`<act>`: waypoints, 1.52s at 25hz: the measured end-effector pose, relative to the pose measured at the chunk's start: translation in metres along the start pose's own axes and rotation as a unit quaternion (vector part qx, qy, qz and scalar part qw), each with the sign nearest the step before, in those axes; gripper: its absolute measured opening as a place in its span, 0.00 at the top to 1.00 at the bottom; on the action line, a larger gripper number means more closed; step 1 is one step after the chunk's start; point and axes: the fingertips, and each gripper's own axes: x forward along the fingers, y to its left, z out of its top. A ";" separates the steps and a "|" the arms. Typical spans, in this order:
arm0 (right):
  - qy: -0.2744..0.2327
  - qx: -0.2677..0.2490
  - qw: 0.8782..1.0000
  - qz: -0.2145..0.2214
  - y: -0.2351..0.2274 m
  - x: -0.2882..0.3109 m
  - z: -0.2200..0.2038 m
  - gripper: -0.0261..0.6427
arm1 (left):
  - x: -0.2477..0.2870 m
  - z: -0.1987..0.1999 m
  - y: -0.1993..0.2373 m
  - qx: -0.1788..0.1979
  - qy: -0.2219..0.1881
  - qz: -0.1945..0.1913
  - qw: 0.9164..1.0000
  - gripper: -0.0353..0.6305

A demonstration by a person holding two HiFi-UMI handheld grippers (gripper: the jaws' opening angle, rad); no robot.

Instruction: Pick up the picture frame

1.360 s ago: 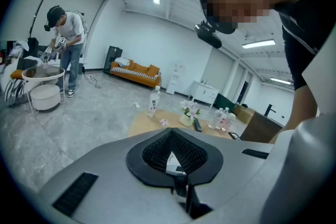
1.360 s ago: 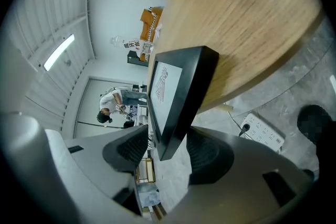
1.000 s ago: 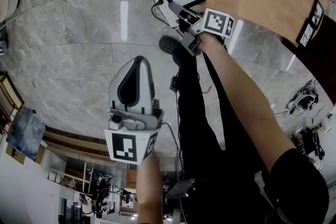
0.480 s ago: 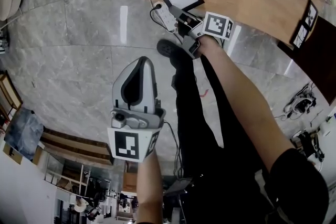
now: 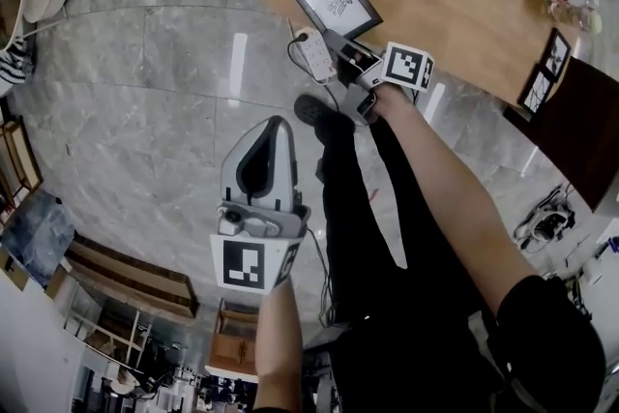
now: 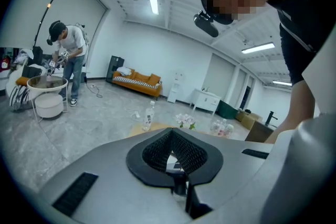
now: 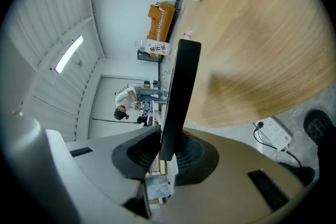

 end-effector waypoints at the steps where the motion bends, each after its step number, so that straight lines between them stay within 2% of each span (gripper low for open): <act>1: 0.002 -0.005 1.000 0.012 0.012 0.000 0.004 0.85 | -0.001 0.005 -0.003 0.001 -0.007 0.004 1.000 0.93; 6: 0.010 -0.016 0.999 0.041 0.079 -0.006 0.017 0.85 | -0.010 0.034 -0.019 -0.003 -0.025 0.021 0.999 0.93; 13: 0.008 -0.033 0.999 0.036 0.172 -0.032 0.040 0.85 | -0.030 0.092 -0.041 0.004 -0.057 0.039 0.998 0.93; 16: 0.001 -0.039 0.996 0.081 0.227 -0.039 0.051 0.85 | -0.039 0.122 -0.049 0.011 -0.067 0.048 0.997 0.93; 21: -0.009 -0.046 0.993 0.105 0.301 -0.061 0.059 0.85 | -0.054 0.156 -0.061 0.006 -0.064 0.059 0.996 0.93; 27: -0.010 -0.074 0.993 0.096 0.364 -0.083 0.073 0.85 | -0.067 0.198 -0.066 0.004 -0.101 0.072 0.992 0.93; 31: -0.004 -0.109 0.988 0.107 0.403 -0.088 0.082 0.85 | -0.072 0.232 -0.066 0.011 -0.126 0.077 0.989 0.93; 38: -0.003 -0.079 0.990 0.114 0.473 -0.088 0.088 0.85 | -0.080 0.291 -0.062 0.027 -0.154 0.082 0.984 0.93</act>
